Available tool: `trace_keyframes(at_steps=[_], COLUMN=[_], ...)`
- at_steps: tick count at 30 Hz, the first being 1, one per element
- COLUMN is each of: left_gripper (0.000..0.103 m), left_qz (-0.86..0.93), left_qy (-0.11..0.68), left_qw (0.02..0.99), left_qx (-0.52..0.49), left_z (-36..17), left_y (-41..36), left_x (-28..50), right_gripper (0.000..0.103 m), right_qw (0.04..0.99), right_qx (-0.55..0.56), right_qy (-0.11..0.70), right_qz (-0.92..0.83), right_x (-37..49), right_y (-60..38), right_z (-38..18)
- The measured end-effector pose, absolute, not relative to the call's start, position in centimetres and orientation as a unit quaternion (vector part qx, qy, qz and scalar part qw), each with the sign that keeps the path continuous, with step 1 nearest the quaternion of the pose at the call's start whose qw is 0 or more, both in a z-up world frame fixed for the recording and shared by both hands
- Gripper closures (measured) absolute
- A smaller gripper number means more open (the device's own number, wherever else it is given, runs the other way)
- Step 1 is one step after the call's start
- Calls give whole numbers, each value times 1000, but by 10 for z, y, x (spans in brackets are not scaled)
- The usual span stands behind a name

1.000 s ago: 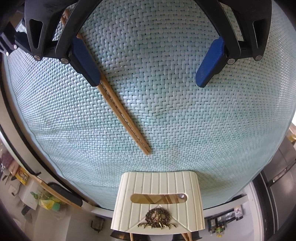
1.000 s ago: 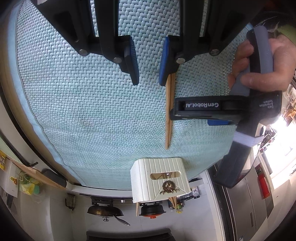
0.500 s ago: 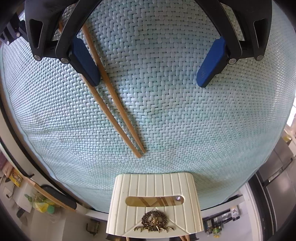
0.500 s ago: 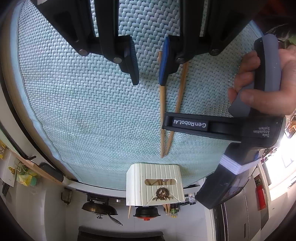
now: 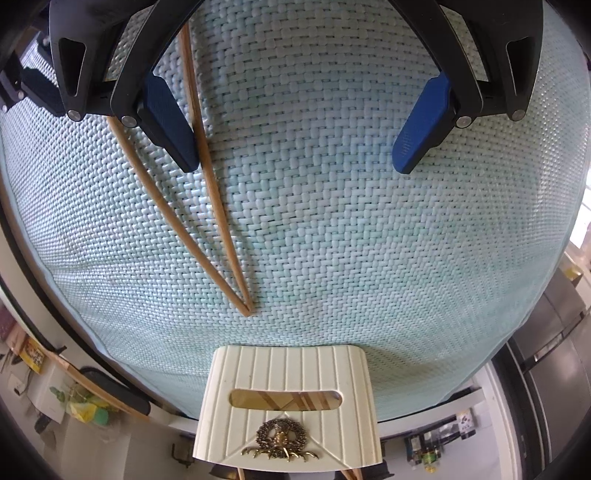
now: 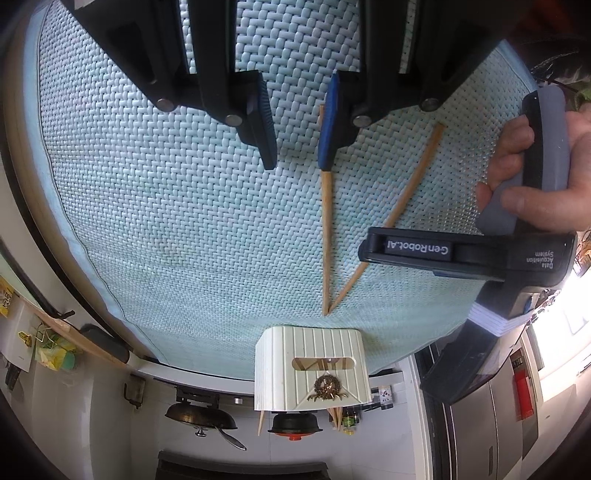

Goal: Organize utensils
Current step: 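Withdraw both grippers and position them over the last chopsticks, then grasp a chopstick with the left gripper while the right grasps the last chopstick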

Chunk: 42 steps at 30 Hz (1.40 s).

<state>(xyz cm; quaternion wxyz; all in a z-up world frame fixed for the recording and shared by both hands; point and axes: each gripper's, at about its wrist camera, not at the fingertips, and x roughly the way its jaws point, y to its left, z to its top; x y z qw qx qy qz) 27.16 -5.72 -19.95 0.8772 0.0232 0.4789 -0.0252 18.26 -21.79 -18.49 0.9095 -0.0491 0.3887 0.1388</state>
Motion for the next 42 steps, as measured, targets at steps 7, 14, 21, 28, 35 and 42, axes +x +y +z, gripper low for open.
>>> trace_keyframes(at_steps=[7, 14, 21, 28, 35, 42], left_gripper=[0, 1, 1, 1, 9, 49], left_qz=[-39, -32, -52, -61, -87, -117], left_qy=[481, 489, 494, 508, 525, 533], left_qw=[875, 871, 867, 858, 844, 835], left_qx=[25, 33, 45, 47, 62, 70], left_z=[-198, -198, -199, -197, -195, -187], left_y=[-24, 9, 18, 28, 11, -16], left_x=[265, 266, 263, 278, 312, 329], right_gripper=[78, 76, 71, 69, 69, 71], right_qw=[903, 883, 866, 845, 836, 832], right_qx=[-60, -67, -104, -108, -101, -119], right_qy=[399, 428, 446, 485, 500, 501], right_qz=[146, 181, 203, 201, 203, 207], right_x=[190, 213, 243, 286, 333, 363], right_y=[-214, -200, -169, -159, -146, -134], right_z=[-181, -183, -182, -178, -176, -176])
